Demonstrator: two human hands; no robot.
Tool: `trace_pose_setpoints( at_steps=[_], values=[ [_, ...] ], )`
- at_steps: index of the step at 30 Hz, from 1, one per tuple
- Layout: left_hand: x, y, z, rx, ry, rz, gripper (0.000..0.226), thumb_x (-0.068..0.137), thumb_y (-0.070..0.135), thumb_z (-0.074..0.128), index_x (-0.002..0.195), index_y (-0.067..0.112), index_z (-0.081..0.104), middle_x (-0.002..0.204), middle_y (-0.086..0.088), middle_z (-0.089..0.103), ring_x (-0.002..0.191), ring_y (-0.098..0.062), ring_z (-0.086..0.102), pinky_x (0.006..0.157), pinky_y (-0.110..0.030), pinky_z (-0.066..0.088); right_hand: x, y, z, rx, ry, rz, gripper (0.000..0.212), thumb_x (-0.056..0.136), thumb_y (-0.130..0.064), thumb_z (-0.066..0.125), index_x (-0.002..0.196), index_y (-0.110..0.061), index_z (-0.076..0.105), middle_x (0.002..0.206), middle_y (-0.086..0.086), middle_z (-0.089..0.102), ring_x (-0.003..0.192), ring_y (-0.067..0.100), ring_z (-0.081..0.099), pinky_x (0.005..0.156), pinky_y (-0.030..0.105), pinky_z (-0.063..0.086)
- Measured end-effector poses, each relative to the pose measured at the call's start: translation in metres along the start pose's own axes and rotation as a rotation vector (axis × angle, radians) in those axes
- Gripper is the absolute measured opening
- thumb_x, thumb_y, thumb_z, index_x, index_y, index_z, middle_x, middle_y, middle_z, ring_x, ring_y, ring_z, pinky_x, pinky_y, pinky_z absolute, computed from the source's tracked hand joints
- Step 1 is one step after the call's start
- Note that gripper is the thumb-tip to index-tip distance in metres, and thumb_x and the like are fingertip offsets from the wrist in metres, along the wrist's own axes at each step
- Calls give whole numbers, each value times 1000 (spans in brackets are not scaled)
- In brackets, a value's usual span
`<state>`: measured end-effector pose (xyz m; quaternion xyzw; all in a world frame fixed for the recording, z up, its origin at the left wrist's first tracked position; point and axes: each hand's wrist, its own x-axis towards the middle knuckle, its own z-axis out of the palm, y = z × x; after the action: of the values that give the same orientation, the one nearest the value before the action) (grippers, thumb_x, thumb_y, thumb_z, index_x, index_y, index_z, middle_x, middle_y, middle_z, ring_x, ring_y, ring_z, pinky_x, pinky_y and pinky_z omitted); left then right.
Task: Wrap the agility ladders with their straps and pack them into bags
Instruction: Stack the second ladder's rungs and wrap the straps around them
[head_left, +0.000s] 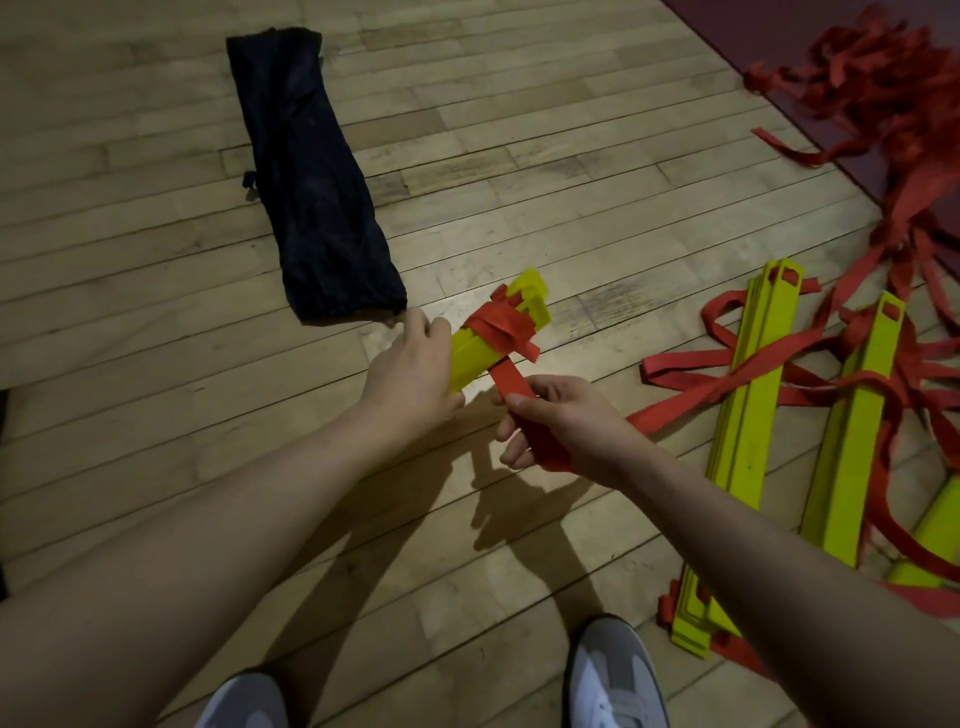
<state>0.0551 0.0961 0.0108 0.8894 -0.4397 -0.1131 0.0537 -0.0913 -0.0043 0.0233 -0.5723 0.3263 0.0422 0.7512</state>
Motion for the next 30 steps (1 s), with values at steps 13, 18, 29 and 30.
trace_pose_setpoints(
  at_steps=[13, 18, 29, 30],
  values=[
    [1, 5, 13, -224, -227, 70, 80, 80, 53, 65, 136, 8, 29, 125, -11, 51, 104, -29, 58, 78, -39, 50, 11, -4, 6, 12, 149, -153, 15, 100, -6, 44, 90, -3, 56, 71, 10, 61, 40, 15, 53, 38, 20, 39],
    [1, -5, 5, -205, -189, 110, 48, 78, 44, 72, 103, 18, 41, 99, 0, 45, 87, -20, 52, 73, -38, 49, 6, 3, 7, 50, 154, -140, 14, 100, -7, 45, 96, -3, 58, 68, 7, 64, 44, 16, 56, 47, 26, 45],
    [1, 4, 4, -115, -61, -1, 60, 87, 25, 62, 130, 10, 22, 105, -12, 56, 86, -29, 60, 70, -42, 53, 9, 2, 10, -22, 61, -90, 9, 99, -7, 48, 98, -3, 56, 74, 11, 66, 54, 21, 64, 53, 27, 53],
    [0, 7, 6, -123, -100, 28, 66, 86, 31, 62, 133, 9, 21, 110, -14, 53, 93, -31, 59, 76, -43, 51, 10, 0, 9, -21, 80, -91, 9, 99, -6, 47, 97, -3, 55, 75, 11, 65, 53, 20, 63, 52, 27, 53]
  ],
)
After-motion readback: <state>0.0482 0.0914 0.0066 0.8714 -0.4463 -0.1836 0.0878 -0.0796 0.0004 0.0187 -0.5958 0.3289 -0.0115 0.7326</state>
